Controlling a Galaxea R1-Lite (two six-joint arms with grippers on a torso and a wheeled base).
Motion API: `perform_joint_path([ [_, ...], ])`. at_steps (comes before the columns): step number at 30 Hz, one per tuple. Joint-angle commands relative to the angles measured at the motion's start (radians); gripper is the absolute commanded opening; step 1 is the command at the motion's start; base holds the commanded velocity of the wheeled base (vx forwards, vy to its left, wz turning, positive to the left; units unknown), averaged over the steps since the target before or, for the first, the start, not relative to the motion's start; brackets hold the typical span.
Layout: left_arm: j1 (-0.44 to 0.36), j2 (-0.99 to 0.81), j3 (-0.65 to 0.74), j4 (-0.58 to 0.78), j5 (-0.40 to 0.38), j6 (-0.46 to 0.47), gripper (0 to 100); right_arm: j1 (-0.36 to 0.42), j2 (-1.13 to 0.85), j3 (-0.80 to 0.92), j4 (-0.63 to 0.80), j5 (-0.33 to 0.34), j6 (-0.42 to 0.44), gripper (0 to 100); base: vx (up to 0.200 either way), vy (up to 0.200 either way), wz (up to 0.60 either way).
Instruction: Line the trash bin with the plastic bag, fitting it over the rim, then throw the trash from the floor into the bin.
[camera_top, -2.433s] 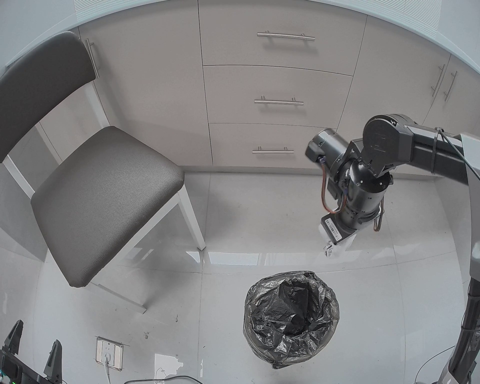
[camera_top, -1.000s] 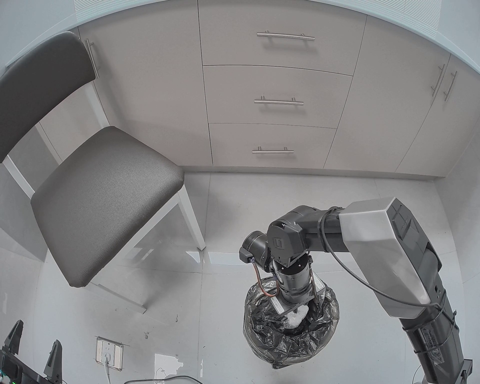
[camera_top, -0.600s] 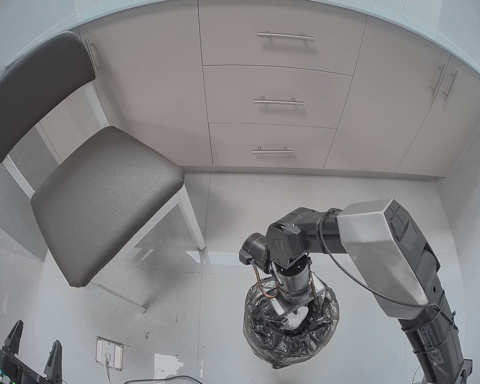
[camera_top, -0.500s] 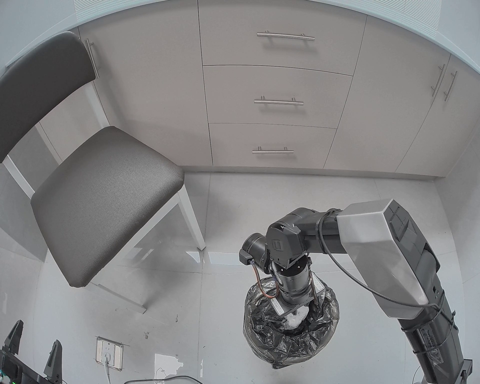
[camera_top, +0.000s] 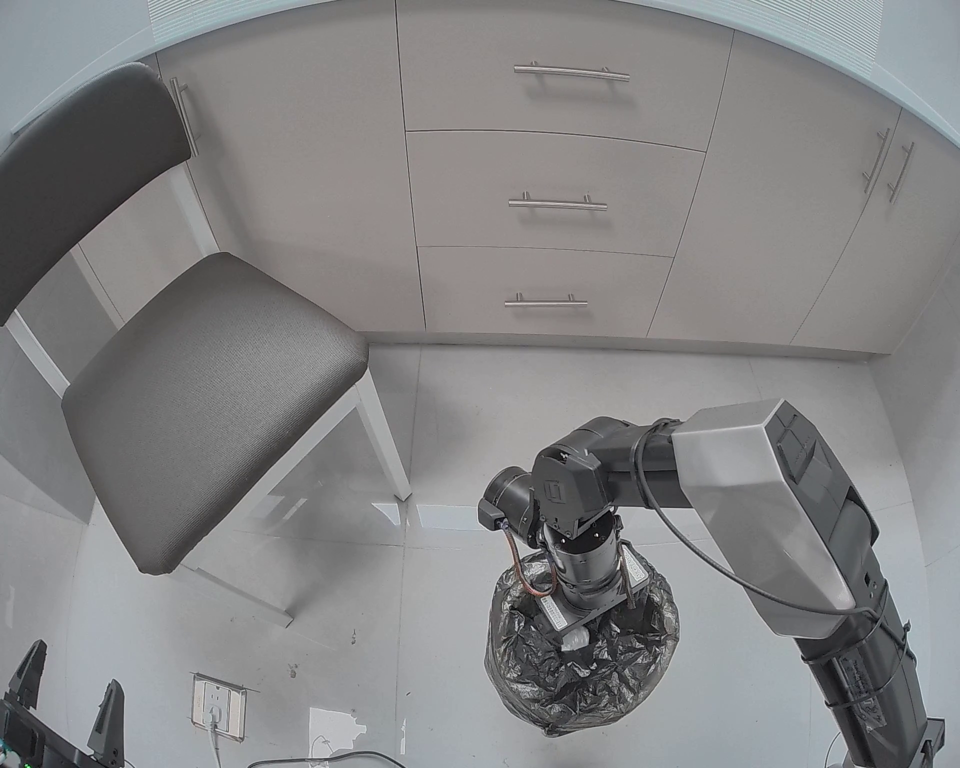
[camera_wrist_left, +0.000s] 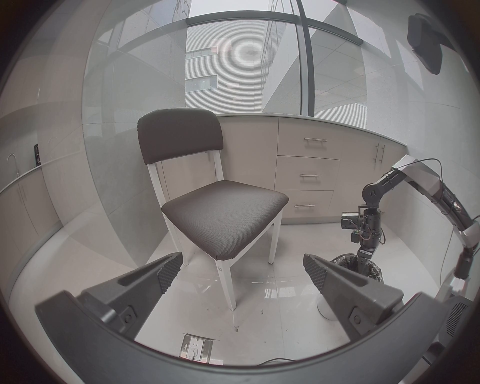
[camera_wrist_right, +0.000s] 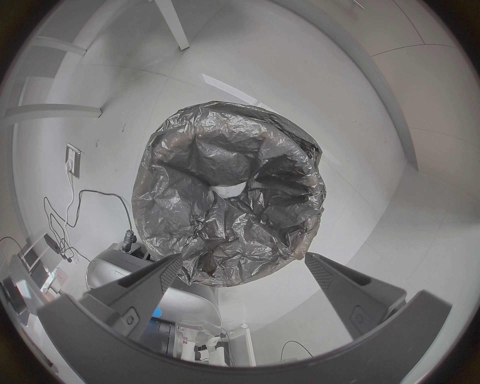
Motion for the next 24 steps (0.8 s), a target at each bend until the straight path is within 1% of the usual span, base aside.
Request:
perform_joint_path([
  [1, 0.0, -0.016, 0.016, 0.0, 0.0, 0.0, 100, 0.001, 0.001, 0.0, 0.0, 0.0, 0.001, 100, 0.0, 0.0, 0.0],
  [13, 0.0, -0.016, 0.016, 0.0, 0.0, 0.0, 100, 0.006, 0.012, 0.0, -0.002, -0.001, 0.001, 100, 0.0, 0.0, 0.0],
  [14, 0.0, -0.016, 0.016, 0.0, 0.0, 0.0, 100, 0.008, 0.013, 0.0, -0.002, -0.001, 0.002, 0, 0.0, 0.0, 0.0],
  [24, 0.0, -0.016, 0.016, 0.0, 0.0, 0.0, 100, 0.006, 0.019, 0.0, -0.023, -0.003, 0.004, 0, 0.0, 0.0, 0.0],
])
